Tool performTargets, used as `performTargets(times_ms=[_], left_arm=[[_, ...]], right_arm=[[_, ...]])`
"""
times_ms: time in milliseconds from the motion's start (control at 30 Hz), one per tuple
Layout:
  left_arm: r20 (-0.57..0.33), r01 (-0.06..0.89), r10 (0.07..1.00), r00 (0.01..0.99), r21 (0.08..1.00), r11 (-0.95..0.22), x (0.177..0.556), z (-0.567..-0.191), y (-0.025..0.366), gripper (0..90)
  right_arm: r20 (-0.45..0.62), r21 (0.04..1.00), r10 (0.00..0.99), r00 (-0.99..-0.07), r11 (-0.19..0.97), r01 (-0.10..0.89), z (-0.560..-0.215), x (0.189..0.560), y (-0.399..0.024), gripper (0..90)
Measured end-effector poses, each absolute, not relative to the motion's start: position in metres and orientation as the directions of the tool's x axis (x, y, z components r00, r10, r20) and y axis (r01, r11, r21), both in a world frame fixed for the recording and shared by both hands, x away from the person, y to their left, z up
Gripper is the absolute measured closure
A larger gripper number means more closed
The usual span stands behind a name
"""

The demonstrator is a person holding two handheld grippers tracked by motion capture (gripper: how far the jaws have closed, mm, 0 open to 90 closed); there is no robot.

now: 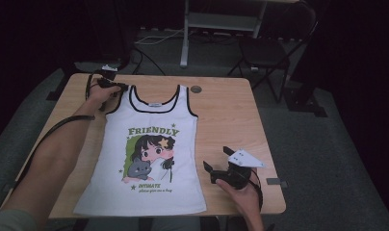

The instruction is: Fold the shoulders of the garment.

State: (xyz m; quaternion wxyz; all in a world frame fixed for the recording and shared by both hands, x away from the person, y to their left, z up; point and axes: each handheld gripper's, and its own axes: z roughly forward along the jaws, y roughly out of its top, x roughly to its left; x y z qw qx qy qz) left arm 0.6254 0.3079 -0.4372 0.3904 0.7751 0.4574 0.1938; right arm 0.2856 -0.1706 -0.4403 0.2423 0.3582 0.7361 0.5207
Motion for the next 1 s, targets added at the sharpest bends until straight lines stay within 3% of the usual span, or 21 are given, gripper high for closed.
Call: performTargets(times_ms=[167,1000], left_arm=[[-0.063,0.539,0.848,0.526,0.797,-0.275,0.624,-0.436,0.308,85.6],[-0.065,0.459,0.813,0.578,0.85,-0.259,0.592,-0.393,0.295,86.7]], right_arm=[[0.015,0.941,0.78,-0.626,0.201,0.273,-0.44,0.285,-0.171,10.2],[0.016,0.941,0.775,-0.632,0.202,0.272,-0.44,0.285,-0.171,10.2]])
